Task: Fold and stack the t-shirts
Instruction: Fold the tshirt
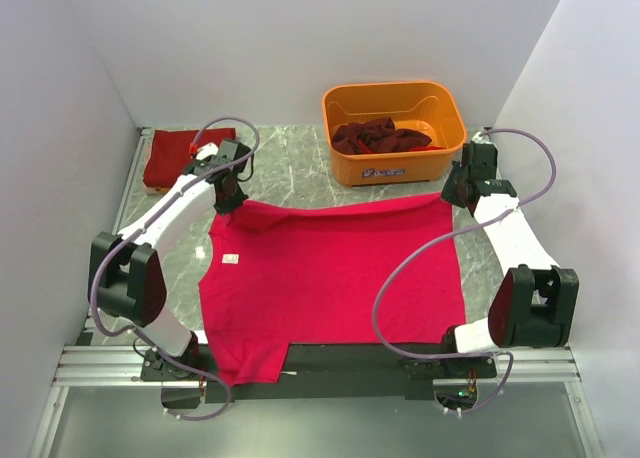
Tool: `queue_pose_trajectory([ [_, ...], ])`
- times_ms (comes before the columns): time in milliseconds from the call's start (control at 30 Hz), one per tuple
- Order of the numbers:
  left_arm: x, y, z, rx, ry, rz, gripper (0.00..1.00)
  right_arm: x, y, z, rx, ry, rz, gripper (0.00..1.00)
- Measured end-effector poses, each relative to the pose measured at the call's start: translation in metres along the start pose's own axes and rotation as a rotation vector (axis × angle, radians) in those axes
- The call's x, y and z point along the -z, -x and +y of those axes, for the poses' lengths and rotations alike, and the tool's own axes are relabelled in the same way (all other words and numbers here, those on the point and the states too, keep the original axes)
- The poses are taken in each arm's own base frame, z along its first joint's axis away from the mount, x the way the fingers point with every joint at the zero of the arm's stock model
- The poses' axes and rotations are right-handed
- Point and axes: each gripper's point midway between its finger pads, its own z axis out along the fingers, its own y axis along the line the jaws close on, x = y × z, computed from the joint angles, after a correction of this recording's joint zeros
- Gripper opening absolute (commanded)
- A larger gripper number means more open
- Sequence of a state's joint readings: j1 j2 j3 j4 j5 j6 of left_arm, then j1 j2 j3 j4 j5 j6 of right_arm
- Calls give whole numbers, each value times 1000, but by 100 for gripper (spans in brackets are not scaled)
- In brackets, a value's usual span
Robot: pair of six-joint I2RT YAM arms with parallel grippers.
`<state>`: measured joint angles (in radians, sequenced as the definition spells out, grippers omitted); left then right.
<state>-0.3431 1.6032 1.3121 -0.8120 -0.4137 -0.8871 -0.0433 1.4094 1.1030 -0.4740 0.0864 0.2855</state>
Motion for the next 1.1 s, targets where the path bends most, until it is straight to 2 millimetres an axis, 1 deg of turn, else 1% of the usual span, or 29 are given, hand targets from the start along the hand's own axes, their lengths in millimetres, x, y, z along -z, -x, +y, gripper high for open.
queue_pose_trajectory([
  [200, 3, -14, 15, -14, 47, 55, 1, 2, -4, -2, 11, -7, 15, 0],
  [300, 5, -27, 20, -29, 47, 104, 1, 3, -5, -3, 17, -8, 18, 0],
  [433, 17, -42, 29, -36, 13, 147, 1, 3, -5, -3, 21, -8, 19, 0],
  [567, 27, -47, 34, -38, -17, 159, 1, 5, -4, -2, 20, -3, 15, 0],
  [700, 18, -59, 38, -52, -9, 189, 1, 5, -12, -6, 23, -11, 29, 0],
  [800, 9, -69, 41, -69, 16, 221, 1, 5, -23, -11, 26, -27, 59, 0],
  [833, 6, -72, 41, -73, 19, 229, 3, 5, -29, -13, 26, -35, 71, 2],
  [900, 3, -78, 45, -86, 25, 240, 31, 5, -42, -19, 26, -53, 100, 12],
  [933, 2, -81, 48, -95, 30, 248, 45, 5, -52, -23, 22, -65, 121, 31],
  [967, 1, -85, 51, -104, 34, 257, 67, 5, -62, -26, 17, -75, 139, 41],
  [1000, 0, -88, 54, -111, 43, 266, 74, 5, -70, -29, 13, -86, 158, 48],
  [1033, 0, -91, 57, -111, 53, 274, 81, 6, -80, -34, 12, -100, 180, 59],
  [1067, 0, -92, 59, -110, 61, 277, 97, 7, -88, -37, 7, -115, 199, 61],
  [1100, 1, -92, 61, -115, 66, 276, 99, 8, -92, -40, 10, -123, 209, 65],
])
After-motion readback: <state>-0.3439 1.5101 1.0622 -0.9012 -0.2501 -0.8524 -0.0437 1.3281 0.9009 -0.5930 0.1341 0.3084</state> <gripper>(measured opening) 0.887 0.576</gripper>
